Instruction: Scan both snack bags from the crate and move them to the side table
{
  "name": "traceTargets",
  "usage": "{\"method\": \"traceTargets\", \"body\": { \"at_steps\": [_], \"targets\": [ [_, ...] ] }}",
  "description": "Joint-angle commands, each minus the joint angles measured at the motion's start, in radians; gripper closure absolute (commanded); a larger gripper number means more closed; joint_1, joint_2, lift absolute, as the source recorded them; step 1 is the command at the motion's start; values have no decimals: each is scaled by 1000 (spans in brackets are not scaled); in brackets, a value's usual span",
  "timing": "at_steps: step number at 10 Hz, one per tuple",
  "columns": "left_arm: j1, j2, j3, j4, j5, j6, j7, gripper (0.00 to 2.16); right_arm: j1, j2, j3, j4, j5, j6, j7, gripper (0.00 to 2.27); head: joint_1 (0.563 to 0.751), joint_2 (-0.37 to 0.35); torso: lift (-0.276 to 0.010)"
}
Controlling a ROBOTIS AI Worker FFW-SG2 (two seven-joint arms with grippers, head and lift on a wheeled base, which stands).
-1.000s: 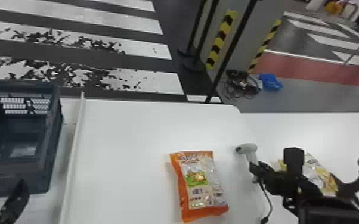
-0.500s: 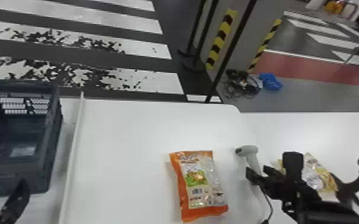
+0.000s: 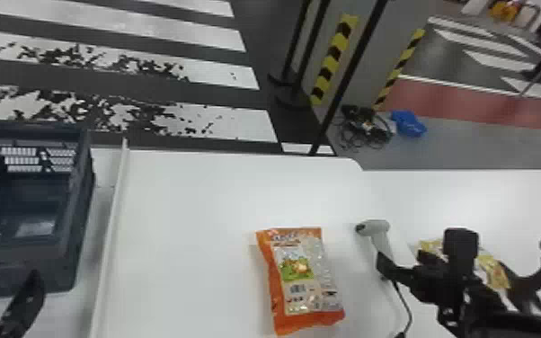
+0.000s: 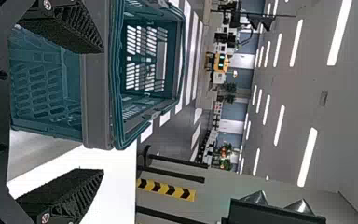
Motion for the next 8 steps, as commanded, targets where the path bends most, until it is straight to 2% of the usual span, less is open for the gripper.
{"method": "traceTargets", "body": {
  "at_steps": [1,4,6,8],
  "targets": [
    [0,0,0,1,0,0,0,83,38,16,-29,-105,-49,91,33,124,695,-350,-99],
    [0,-1,0,6,2,0,-1,83,52,35,-73,-207,-181,333,183,137,695,-350,-99],
    [0,-1,0,11,2,0,0,83,47,35,-67,-220,-184,429,254,140,695,-315,-99],
    [-2,-1,0,17,2,-3,-1,83,50,36,-32,-209,-167,429,271,144,695,-292,-99]
  ]
}}
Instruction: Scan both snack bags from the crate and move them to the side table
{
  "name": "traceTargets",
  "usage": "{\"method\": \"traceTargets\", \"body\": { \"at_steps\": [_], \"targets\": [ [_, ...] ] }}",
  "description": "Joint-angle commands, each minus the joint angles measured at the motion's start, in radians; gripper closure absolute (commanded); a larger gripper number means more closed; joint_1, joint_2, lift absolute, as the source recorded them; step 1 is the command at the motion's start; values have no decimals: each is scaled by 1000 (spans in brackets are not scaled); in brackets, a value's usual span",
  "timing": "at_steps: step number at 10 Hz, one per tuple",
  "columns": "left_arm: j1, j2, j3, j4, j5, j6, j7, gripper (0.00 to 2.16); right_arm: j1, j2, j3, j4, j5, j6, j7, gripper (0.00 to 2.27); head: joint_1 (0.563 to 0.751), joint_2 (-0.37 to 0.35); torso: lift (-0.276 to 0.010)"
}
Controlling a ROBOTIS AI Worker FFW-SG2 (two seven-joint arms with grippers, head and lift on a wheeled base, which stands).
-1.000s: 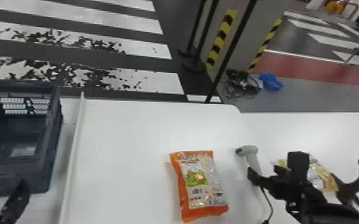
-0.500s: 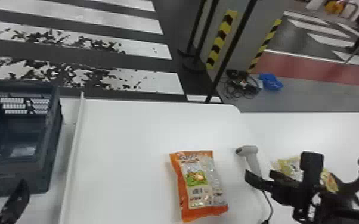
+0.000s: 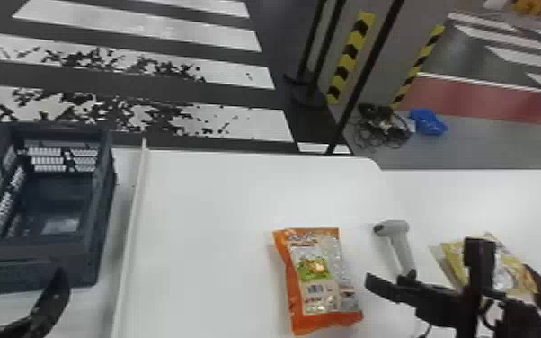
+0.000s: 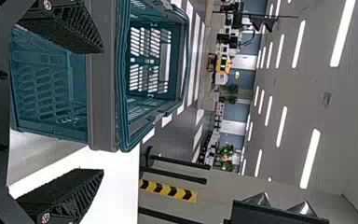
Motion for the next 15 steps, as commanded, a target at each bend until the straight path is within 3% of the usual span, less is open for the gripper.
{"method": "traceTargets", "body": {
  "at_steps": [1,4,11,14,15],
  "targets": [
    [-2,0,-3,7,0,-1,1,83,2,0,32,18,12,1,11,144,695,-280,-99],
    [-4,-2,-3,10,0,-1,-1,83,5,0,90,18,29,7,19,144,695,-243,-99],
    [-10,-2,-6,19,0,-1,-1,83,-6,3,90,32,12,78,69,191,695,-206,-99],
    [-10,-2,-6,19,0,-4,-1,83,-38,-4,105,95,37,78,122,549,695,-193,-99],
    [-10,-2,-6,19,0,-4,-1,83,-40,-6,105,97,55,78,135,1089,695,-192,-99]
  ]
}}
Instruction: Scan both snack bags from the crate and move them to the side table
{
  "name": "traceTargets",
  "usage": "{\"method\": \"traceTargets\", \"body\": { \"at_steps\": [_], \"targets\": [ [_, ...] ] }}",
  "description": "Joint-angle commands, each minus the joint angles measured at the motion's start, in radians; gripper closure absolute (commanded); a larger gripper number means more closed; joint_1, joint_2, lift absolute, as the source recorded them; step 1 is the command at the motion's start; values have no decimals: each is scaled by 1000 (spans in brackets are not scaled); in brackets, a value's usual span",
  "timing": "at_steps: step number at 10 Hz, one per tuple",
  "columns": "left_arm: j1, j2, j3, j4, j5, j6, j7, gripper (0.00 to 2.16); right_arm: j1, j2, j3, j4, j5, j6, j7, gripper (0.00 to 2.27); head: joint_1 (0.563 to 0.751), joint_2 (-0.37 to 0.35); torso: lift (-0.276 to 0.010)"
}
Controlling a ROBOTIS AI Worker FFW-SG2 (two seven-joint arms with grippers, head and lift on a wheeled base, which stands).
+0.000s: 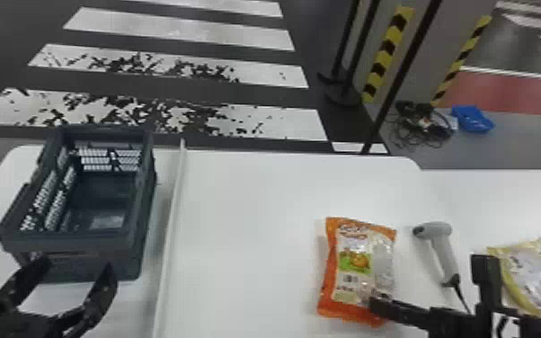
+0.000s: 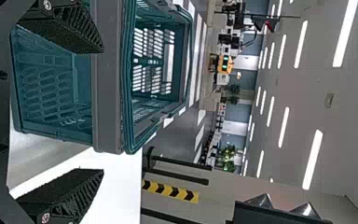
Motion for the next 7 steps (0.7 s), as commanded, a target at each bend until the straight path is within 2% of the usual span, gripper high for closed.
{"method": "traceTargets", "body": {
  "at_steps": [1,3,5,7],
  "targets": [
    [0,-2,-1,-1,0,0,0,83,-1,-1,-4,1,17,9,-2,1956,695,-192,-99],
    [0,0,-3,0,0,0,0,83,2,-1,-21,0,16,3,23,2226,695,-205,-99],
    [2,2,-3,-4,0,0,0,83,31,8,-39,-60,11,-43,44,2240,695,-207,-99],
    [3,2,-3,-7,0,0,0,83,58,30,-102,-167,-35,-37,40,2240,695,-209,-99]
  ]
}}
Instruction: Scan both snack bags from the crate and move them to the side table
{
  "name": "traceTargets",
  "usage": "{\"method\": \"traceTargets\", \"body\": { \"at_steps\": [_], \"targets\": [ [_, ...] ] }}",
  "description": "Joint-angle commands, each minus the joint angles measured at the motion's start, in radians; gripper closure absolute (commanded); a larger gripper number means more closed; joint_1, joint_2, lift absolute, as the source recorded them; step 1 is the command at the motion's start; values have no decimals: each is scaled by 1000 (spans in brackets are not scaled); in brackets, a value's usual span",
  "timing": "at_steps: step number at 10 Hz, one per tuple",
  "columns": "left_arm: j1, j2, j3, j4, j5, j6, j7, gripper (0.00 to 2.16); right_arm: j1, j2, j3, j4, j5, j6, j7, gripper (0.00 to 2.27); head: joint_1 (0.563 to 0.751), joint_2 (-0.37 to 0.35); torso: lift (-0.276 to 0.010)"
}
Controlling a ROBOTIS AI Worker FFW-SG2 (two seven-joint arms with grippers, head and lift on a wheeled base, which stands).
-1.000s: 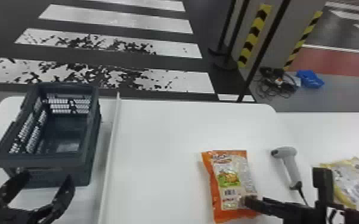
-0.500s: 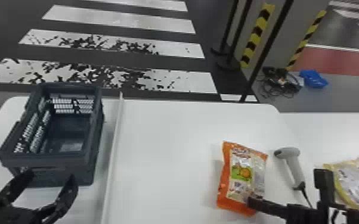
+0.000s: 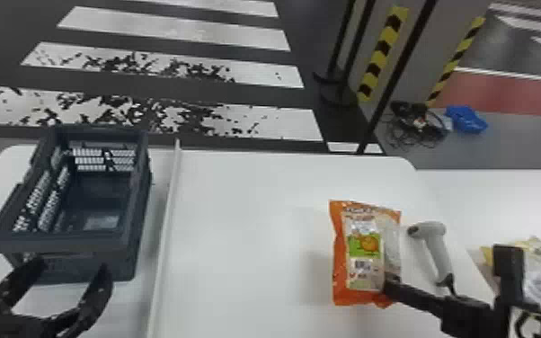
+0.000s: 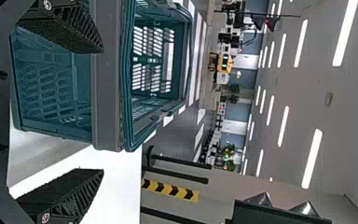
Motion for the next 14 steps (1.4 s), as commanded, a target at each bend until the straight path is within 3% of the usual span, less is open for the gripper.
{"method": "traceTargets", "body": {
  "at_steps": [1,5,7,9,11,14],
  "targets": [
    [1,1,0,-1,0,0,0,83,11,11,-60,-69,-43,2,-5,2240,695,-213,-99],
    [0,5,0,-1,0,0,0,83,-4,6,-206,-46,-94,-170,-186,2243,695,-294,-99],
    [-2,5,0,-2,0,0,0,83,-41,-9,-249,102,-147,-354,-285,2240,695,-350,-99],
    [-2,5,2,-4,0,0,0,83,-84,-35,-249,282,-156,-550,-361,2243,695,-350,-99],
    [-2,1,3,-5,0,0,0,83,-144,-84,-249,489,-209,-725,-416,2243,695,-350,-99],
    [-2,1,5,-5,0,0,0,83,-256,-199,-238,814,-259,-860,-464,2240,695,-350,-99]
  ]
}}
